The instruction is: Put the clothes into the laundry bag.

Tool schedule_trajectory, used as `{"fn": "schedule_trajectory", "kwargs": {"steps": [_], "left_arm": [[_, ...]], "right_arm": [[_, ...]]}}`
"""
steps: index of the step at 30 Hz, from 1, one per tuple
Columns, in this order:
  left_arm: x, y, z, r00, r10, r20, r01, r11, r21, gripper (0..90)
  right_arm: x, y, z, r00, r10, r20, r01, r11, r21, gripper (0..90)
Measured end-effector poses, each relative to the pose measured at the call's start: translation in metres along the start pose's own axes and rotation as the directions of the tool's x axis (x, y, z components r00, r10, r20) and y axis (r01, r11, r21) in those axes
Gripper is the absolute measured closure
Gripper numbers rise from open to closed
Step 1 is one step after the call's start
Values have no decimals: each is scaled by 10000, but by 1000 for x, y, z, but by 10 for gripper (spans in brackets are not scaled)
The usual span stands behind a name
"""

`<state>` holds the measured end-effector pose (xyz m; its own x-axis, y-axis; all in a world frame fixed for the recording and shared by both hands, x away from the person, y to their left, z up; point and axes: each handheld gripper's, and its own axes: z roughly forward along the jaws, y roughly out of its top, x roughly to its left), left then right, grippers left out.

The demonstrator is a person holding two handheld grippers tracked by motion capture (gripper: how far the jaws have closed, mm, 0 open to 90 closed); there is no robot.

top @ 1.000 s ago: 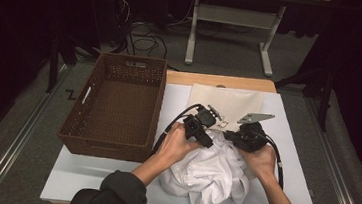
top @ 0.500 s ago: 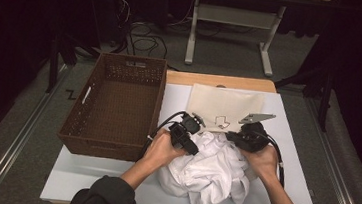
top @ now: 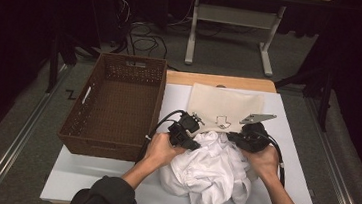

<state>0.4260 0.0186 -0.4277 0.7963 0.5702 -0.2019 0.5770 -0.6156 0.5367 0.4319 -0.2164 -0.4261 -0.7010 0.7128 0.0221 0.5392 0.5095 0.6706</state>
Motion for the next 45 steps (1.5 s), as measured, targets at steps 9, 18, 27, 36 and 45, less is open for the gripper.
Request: {"fn": "schedule_trajectory", "kwargs": {"steps": [9, 18, 27, 36, 45], "left_arm": [[-24, 21, 9, 9973, 738, 62, -734, 9957, -558, 825], [-7, 43, 46, 9802, 45, -1979, -117, 9993, -353, 798], [-15, 32, 11, 9756, 227, -2184, -240, 9997, -34, 474], [-8, 6, -20, 9630, -188, -2687, 178, 9998, -64, 381], [1, -4, 8, 9844, -258, -1740, 267, 9996, 28, 856]], "right_arm": [[4, 5, -4, 9984, 241, -515, -276, 9973, -680, 887], [22, 6, -13, 9960, -455, -773, 412, 9976, -560, 888], [10, -1, -2, 9992, -57, -386, 61, 9999, 101, 887], [9, -1, -1, 9997, -149, -181, 153, 9996, 224, 887], [7, -1, -1, 9998, -107, -144, 109, 9998, 141, 887]]}}
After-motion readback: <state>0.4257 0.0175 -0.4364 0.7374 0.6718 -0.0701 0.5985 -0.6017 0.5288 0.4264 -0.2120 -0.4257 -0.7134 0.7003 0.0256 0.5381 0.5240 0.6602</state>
